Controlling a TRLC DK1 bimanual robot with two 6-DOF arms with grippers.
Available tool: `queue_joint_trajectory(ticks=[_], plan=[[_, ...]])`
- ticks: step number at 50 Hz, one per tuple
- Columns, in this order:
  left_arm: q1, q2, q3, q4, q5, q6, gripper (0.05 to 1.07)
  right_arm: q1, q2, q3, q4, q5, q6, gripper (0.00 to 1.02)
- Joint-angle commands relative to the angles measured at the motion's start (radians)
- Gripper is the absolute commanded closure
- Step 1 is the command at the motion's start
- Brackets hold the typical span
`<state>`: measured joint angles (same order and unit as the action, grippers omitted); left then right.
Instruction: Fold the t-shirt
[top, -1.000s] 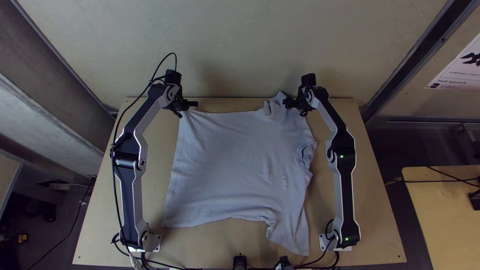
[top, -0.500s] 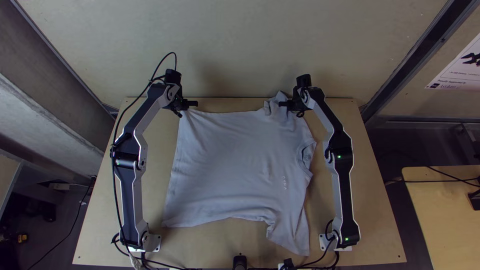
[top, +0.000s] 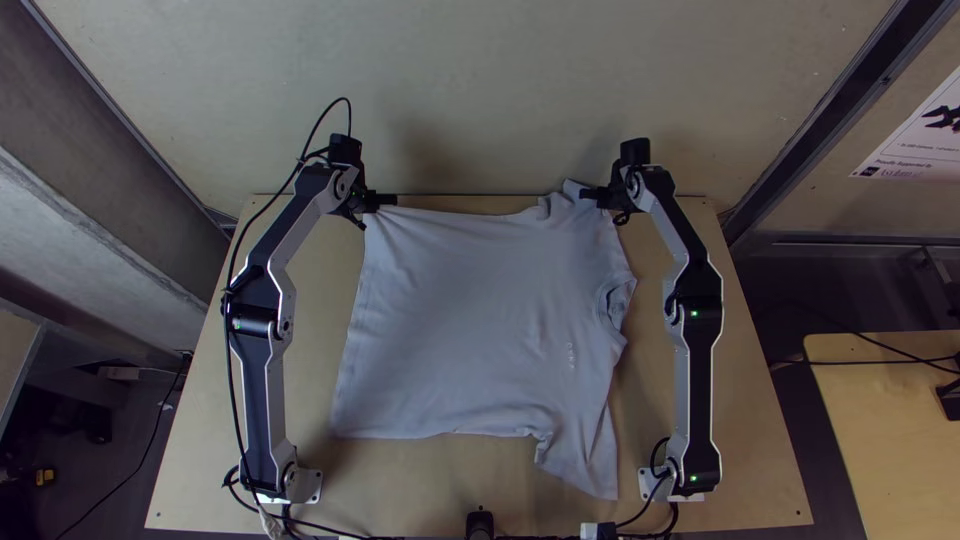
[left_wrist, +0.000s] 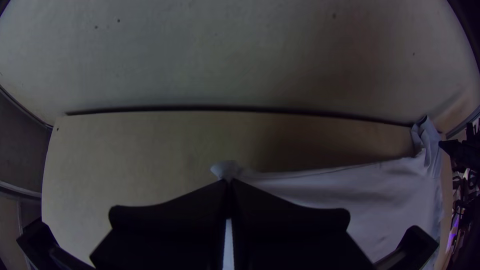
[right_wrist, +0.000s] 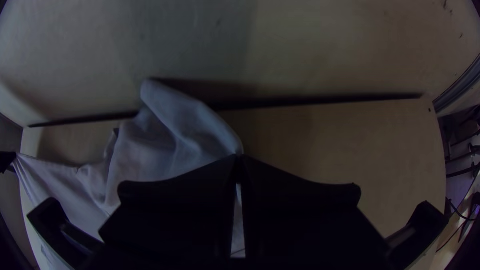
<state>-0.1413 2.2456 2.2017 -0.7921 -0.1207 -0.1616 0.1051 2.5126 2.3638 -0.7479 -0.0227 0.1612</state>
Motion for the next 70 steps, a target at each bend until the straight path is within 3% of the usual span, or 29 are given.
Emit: queue_joint_trajectory(ticks=[1,21,43,70], plan=[[0.003,0.025,0.044,0.030,-0.008,-0.019,1.05,-0.019,-0.055,0.003,0.035,0.020,0.017,1.00],[0.037,0.022,0.038,0.044,-0.008,-0.038,1.05,-0.022,-0.107,-0.035,0.038,0.010,0.011,1.00],[0.083,0.002,0.012,-0.027,0.009,-0.023,1.05,-0.018,-0.224,-0.098,-0.176,0.001,-0.012,1.00],[0.052,-0.158,-0.218,-0.044,0.046,-0.021,1.05,0.022,-0.508,-0.479,-0.177,0.001,-0.020,1.00]])
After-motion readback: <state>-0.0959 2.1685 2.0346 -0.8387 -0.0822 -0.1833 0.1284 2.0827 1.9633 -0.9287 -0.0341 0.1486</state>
